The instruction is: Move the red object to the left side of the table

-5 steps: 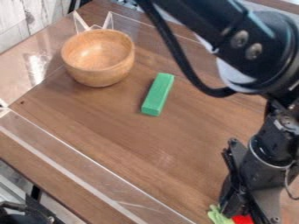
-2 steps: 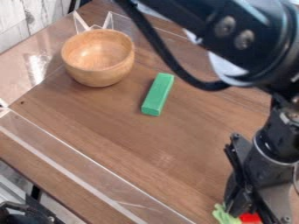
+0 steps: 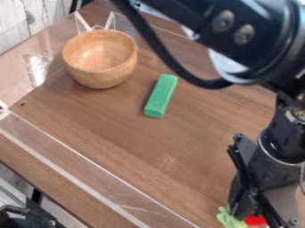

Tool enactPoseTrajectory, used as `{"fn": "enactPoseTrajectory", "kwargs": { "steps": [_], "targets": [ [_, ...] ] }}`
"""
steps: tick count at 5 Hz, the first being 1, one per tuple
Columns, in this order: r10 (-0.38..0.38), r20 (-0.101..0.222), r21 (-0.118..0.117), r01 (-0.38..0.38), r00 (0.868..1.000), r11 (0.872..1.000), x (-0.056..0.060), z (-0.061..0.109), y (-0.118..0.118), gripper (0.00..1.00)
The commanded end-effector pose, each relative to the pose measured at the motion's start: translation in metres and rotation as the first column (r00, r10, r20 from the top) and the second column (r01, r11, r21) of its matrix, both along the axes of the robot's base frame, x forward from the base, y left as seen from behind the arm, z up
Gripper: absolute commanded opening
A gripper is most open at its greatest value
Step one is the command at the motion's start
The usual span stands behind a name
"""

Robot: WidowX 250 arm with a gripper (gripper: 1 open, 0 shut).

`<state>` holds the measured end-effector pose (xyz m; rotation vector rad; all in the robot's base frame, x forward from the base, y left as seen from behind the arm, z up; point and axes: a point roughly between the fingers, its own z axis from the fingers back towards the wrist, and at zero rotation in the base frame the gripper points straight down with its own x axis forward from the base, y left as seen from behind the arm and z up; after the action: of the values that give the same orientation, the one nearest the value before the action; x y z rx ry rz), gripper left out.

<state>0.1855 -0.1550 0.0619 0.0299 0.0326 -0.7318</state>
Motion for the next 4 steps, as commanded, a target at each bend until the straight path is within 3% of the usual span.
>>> {"fn": "enactPoseTrajectory", "kwargs": {
  "steps": [1,3,4],
  "targets": [
    [-0.021,0.034,-0.028,0.022,0.999,0.999,-0.004,0.008,-0.001,0.00],
    [0.055,0.023,-0.025,-0.054,0.998,0.998,0.015,-0.012,-0.002,0.00],
    [0.099,0.038,-0.032,-0.098,0.994,0.995,0.027,-0.006,-0.002,0.00]
  ]
}}
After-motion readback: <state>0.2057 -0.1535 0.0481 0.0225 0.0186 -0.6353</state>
